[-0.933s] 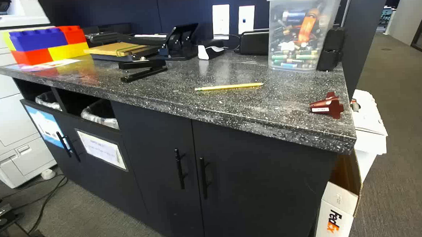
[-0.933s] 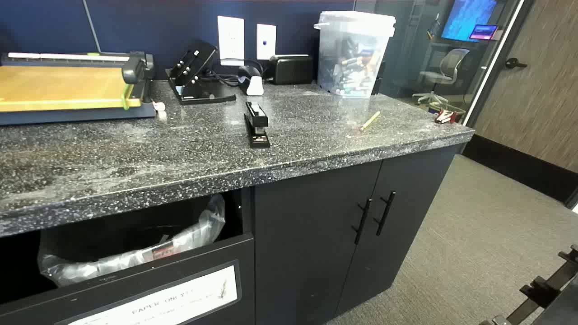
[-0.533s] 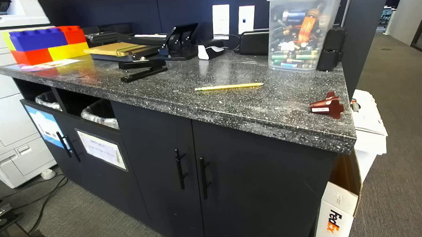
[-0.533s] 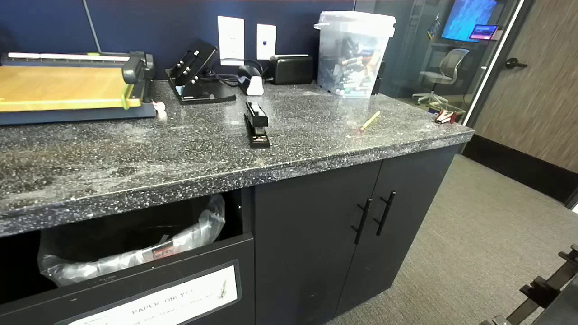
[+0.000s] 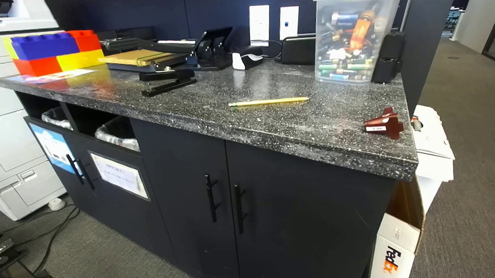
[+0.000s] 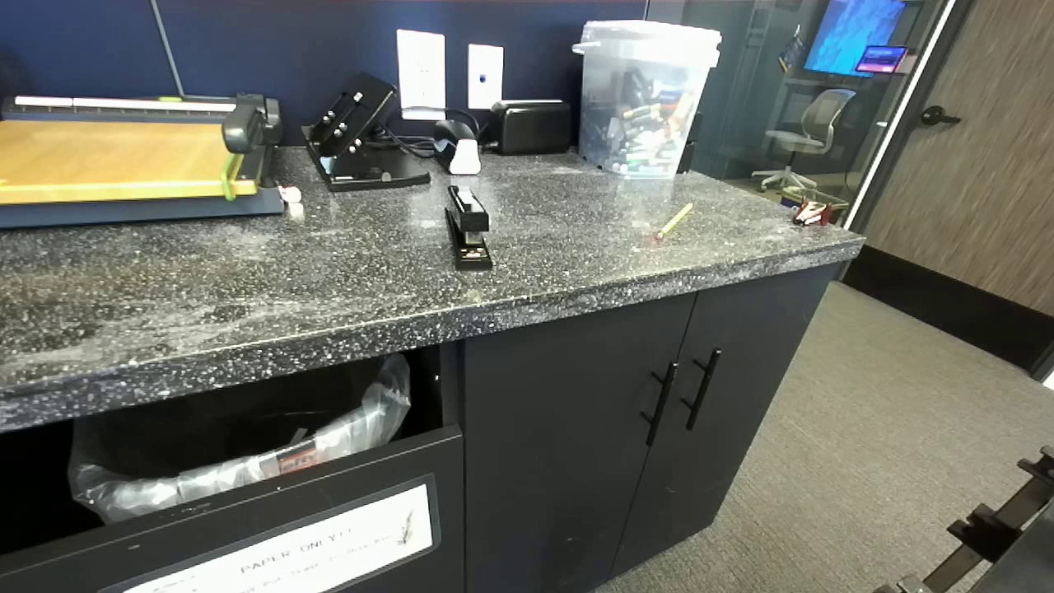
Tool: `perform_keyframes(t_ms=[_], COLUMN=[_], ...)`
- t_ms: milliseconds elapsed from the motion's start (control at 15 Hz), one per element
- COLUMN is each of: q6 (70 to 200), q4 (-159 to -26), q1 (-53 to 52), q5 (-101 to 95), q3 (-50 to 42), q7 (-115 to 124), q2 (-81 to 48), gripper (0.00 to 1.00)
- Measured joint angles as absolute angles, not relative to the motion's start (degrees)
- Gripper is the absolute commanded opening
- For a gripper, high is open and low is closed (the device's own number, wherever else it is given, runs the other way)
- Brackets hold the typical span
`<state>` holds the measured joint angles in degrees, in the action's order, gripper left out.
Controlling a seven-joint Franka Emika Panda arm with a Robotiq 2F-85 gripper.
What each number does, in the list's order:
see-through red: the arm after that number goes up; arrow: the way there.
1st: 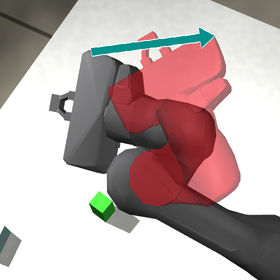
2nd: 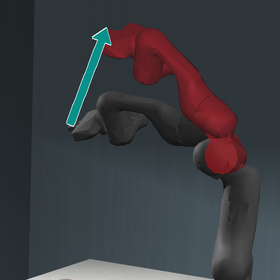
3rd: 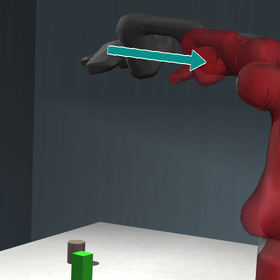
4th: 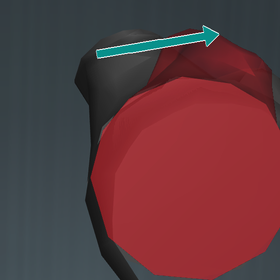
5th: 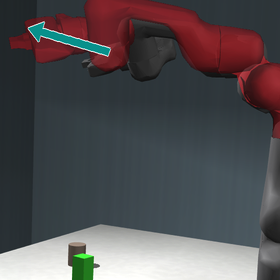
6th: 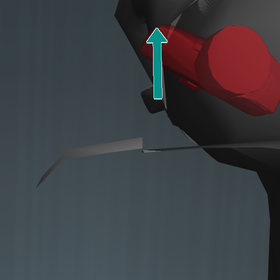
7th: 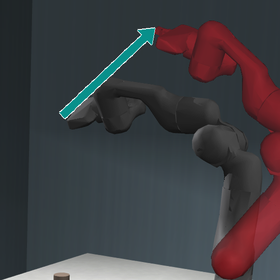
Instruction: Move the pencil to the left
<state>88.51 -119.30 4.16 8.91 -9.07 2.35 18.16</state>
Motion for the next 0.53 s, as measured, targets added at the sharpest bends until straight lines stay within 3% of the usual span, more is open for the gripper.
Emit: perform_keyframes(t_ms=[533], q6=[101.5], q4=[-101.1], q1=[2.6], q5=[15.6], q3=[-3.9], q7=[16.5], q2=[-8.5], gripper=[1.0])
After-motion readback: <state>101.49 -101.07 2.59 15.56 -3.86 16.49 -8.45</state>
